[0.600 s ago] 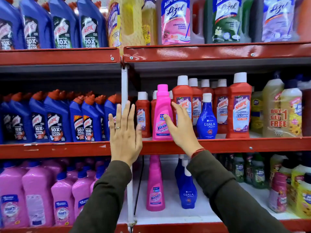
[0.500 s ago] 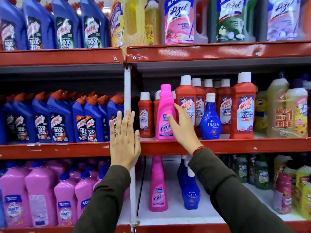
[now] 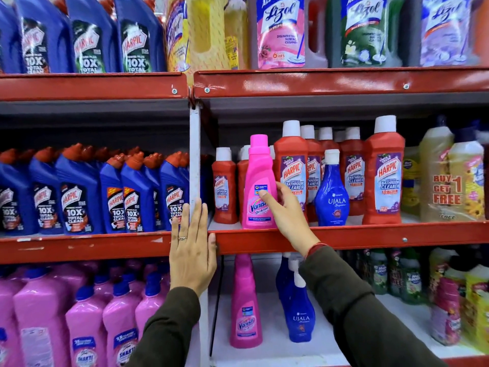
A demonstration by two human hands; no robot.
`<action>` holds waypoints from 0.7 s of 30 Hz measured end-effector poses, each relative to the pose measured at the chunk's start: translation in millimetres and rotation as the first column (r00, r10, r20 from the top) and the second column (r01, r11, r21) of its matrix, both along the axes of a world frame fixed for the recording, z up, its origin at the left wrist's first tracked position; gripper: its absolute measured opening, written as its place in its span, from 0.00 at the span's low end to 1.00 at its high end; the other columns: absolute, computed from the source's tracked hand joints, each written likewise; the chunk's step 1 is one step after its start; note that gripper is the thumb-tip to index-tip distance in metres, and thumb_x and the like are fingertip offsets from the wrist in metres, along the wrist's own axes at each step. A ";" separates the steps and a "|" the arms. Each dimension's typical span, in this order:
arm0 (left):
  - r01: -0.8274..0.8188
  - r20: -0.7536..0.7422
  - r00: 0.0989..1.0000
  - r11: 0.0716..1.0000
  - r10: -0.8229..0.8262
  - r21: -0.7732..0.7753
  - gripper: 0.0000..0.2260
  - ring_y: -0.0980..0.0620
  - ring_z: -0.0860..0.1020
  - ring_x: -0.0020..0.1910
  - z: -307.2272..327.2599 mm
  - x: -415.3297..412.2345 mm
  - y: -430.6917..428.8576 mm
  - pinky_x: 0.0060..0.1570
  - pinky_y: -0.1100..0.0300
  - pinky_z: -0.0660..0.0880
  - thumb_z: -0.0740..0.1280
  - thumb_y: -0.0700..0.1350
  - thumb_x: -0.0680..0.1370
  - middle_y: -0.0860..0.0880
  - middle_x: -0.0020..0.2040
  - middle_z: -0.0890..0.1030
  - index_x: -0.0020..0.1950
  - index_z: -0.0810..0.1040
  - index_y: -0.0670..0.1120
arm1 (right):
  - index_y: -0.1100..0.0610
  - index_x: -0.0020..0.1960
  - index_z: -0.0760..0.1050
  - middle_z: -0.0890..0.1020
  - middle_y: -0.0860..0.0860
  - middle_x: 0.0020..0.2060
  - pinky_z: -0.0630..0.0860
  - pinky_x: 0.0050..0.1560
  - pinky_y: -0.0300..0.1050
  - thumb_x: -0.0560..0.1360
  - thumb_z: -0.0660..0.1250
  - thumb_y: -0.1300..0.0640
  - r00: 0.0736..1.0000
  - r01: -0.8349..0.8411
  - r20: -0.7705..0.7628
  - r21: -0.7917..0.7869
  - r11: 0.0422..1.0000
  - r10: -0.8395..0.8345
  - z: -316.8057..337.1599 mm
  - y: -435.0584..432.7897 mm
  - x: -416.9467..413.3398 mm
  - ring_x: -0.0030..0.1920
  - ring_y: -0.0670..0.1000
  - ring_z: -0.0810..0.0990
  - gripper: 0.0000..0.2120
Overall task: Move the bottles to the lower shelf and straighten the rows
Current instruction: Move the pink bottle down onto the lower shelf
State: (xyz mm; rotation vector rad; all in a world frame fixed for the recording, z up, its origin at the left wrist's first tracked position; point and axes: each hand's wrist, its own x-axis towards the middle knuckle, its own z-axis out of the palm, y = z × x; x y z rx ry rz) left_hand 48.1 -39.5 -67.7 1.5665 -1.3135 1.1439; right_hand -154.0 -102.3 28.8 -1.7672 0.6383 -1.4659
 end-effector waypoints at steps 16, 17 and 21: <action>-0.047 0.011 0.999 0.999 0.047 -0.001 0.27 0.44 0.51 0.84 1.7 -3.7 2.7 0.82 0.48 0.46 0.48 0.48 0.84 0.42 0.84 0.56 0.82 0.57 0.39 | 0.56 0.70 0.71 0.81 0.52 0.62 0.81 0.52 0.37 0.79 0.69 0.53 0.994 -0.014 0.113 -0.007 1.000 0.014 5.3 1.5 -6.8 0.56 0.44 0.83 0.21; -0.052 0.010 0.999 0.999 0.052 0.001 0.27 0.44 0.51 0.84 1.7 -4.0 3.2 0.82 0.48 0.45 0.48 0.48 0.84 0.42 0.84 0.56 0.82 0.57 0.39 | 0.56 0.71 0.71 0.80 0.53 0.63 0.81 0.55 0.41 0.79 0.69 0.53 0.994 -0.011 0.109 -0.006 1.000 0.011 6.2 3.0 -8.1 0.60 0.48 0.82 0.22; -0.052 0.017 0.999 0.998 0.051 0.029 0.28 0.42 0.52 0.83 3.1 -5.0 7.3 0.82 0.46 0.48 0.49 0.48 0.84 0.41 0.83 0.56 0.82 0.57 0.38 | 0.56 0.72 0.71 0.80 0.55 0.64 0.81 0.61 0.51 0.79 0.70 0.53 0.994 0.006 0.110 -0.018 1.000 -0.004 12.4 11.6 -11.4 0.62 0.53 0.81 0.23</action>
